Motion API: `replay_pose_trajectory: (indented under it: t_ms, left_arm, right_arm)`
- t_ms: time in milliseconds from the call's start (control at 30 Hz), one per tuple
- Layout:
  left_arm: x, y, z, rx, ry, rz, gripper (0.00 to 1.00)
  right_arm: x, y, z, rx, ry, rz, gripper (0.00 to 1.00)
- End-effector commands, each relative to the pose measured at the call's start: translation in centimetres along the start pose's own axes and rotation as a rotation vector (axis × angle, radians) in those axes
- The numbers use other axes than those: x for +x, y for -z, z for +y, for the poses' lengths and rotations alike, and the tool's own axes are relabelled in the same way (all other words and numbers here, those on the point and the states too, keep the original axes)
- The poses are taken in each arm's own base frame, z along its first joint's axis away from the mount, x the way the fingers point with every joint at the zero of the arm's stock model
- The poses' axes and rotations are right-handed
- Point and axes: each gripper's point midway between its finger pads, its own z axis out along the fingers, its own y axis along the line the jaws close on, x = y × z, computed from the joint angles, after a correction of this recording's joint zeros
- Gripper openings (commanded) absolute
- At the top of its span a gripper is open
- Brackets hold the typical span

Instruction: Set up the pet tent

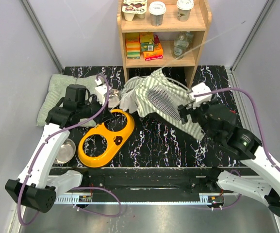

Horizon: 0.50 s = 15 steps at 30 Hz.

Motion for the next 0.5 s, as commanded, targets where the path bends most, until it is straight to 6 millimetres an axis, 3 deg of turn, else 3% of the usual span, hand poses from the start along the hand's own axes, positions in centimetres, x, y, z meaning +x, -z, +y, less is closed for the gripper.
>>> replay_pose_trajectory:
  t_ms: [0, 233, 300, 467]
  left_arm:
    - [-3.7, 1.2, -0.7, -0.039, 0.008, -0.151, 0.0]
    - [-4.3, -0.5, -0.8, -0.057, -0.003, -0.138, 0.0]
    - [-4.4, -1.1, -1.1, -0.051, -0.007, -0.133, 0.0]
    - [-4.9, -2.0, -2.1, -0.036, -0.028, -0.126, 0.0]
  right_arm:
    - [-2.4, 0.3, 0.2, -0.001, -0.19, 0.005, 0.99]
    - [-5.2, 1.0, 0.0, -0.027, -0.281, -0.068, 1.0]
    - [-5.9, 0.2, 2.1, -0.107, -0.329, -0.065, 0.94]
    - [-7.8, -2.4, 10.8, -0.434, -0.552, -0.01, 0.83]
